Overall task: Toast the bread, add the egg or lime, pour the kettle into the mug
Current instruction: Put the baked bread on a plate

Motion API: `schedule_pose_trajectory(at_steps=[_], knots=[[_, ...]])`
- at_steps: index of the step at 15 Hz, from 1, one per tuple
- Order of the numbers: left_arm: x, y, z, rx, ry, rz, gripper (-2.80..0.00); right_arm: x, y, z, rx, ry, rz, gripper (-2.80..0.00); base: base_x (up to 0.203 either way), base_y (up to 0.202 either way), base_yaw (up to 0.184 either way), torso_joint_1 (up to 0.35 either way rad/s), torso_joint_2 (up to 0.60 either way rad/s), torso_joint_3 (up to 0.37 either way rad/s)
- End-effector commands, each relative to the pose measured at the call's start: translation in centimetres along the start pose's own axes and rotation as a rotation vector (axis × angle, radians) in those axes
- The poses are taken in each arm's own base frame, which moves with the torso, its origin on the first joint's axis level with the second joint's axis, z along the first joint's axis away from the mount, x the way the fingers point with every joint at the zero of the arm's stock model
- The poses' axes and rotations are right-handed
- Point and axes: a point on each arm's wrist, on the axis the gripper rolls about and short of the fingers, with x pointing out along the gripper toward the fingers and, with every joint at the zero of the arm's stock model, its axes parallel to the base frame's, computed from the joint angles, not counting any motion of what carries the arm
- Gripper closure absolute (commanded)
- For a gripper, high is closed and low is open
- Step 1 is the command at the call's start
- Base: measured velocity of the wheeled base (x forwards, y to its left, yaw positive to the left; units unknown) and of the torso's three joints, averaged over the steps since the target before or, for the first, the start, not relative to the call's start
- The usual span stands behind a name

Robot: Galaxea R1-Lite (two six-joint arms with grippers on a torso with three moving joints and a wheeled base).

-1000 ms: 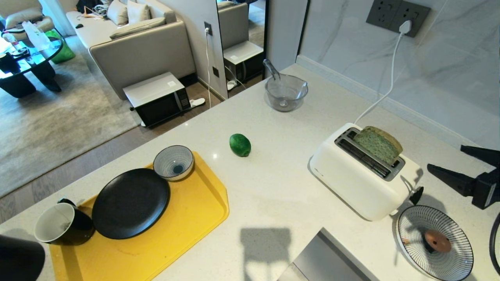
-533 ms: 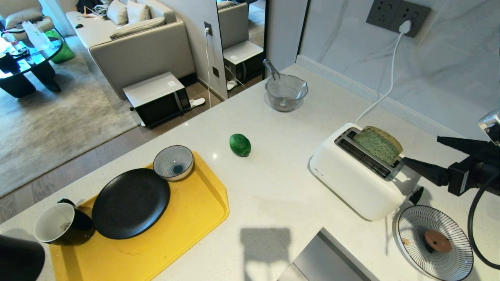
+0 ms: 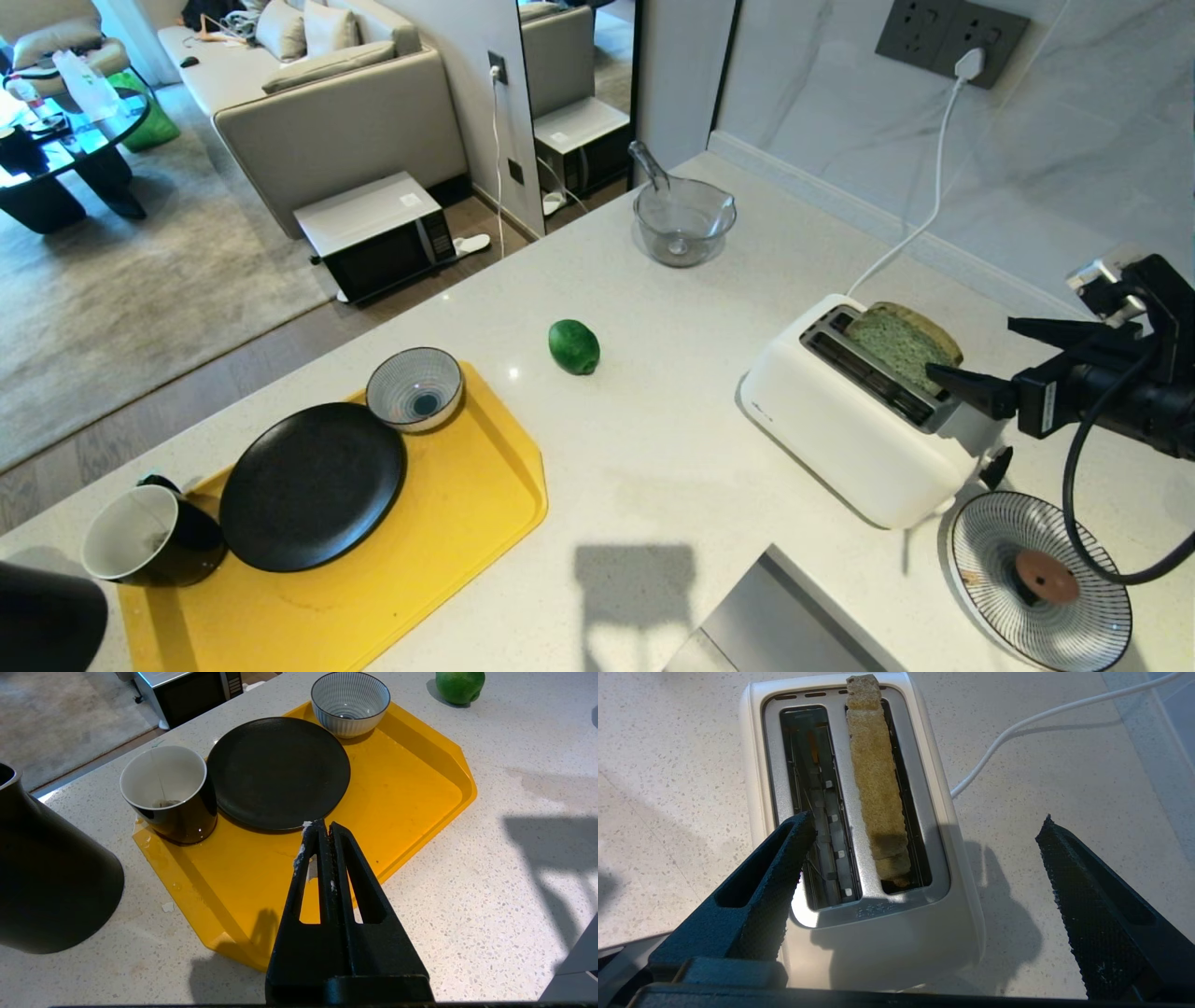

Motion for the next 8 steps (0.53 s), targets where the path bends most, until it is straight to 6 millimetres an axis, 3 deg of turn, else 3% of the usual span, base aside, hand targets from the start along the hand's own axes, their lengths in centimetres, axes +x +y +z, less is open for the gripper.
schedule_pose_trajectory(at_steps=[1,8], knots=[[0.1,0.0,-0.5,0.000,0.014,0.001,0.00,1.1,0.2,-0.1,-0.002,0.011,0.014,-2.80,0.000,0.000,0.000,0.000,0.00,0.000],[0.1,0.0,-0.5,0.000,0.014,0.001,0.00,2.2,0.4,-0.1,0.000,0.033,0.025,-2.80,0.000,0.000,0.000,0.000,0.00,0.000]])
